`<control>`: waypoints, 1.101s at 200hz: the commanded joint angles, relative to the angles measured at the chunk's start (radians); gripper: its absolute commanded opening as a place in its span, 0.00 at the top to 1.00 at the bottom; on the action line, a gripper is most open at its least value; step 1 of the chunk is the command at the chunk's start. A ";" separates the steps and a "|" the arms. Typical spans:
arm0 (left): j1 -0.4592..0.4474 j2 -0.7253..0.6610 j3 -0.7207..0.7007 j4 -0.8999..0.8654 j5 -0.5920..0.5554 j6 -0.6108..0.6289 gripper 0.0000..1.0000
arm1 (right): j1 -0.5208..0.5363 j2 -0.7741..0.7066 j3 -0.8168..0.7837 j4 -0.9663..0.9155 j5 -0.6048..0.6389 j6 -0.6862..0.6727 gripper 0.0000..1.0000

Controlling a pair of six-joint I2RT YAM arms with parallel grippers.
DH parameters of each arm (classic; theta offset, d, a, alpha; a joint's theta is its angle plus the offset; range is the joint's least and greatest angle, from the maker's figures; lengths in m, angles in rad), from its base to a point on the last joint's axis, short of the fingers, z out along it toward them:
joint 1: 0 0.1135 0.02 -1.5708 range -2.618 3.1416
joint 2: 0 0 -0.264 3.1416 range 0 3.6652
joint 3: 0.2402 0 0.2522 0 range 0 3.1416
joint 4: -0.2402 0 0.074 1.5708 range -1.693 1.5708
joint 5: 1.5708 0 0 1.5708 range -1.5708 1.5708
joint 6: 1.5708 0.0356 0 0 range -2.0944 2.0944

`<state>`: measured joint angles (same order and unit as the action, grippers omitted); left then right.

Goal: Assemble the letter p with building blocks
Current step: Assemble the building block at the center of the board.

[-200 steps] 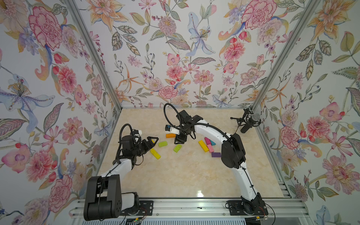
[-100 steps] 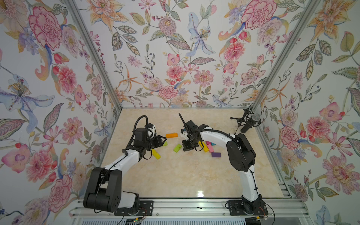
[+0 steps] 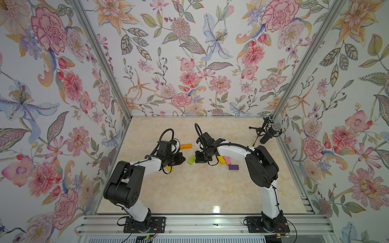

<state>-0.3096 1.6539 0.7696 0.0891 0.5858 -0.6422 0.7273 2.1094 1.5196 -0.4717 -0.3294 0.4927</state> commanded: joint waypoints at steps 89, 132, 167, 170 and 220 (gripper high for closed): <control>-0.070 0.168 0.108 -0.022 -0.079 0.005 0.96 | -0.055 0.154 0.131 0.013 -0.069 0.024 1.00; -0.074 0.178 0.105 0.001 -0.081 -0.031 0.96 | -0.066 0.210 0.201 0.013 -0.107 0.030 1.00; -0.074 0.157 0.115 -0.030 -0.120 -0.034 0.97 | -0.068 0.155 0.117 0.014 -0.070 0.023 1.00; -0.074 0.153 0.115 -0.033 -0.122 -0.034 0.97 | -0.068 0.149 0.108 0.015 -0.068 0.022 1.00; -0.077 0.128 0.097 -0.047 -0.130 -0.034 0.97 | -0.064 0.083 -0.008 0.052 -0.051 0.025 1.00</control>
<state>-0.3744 1.8053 0.8669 0.0689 0.4843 -0.6697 0.6621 2.2101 1.5696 -0.3889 -0.4187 0.5064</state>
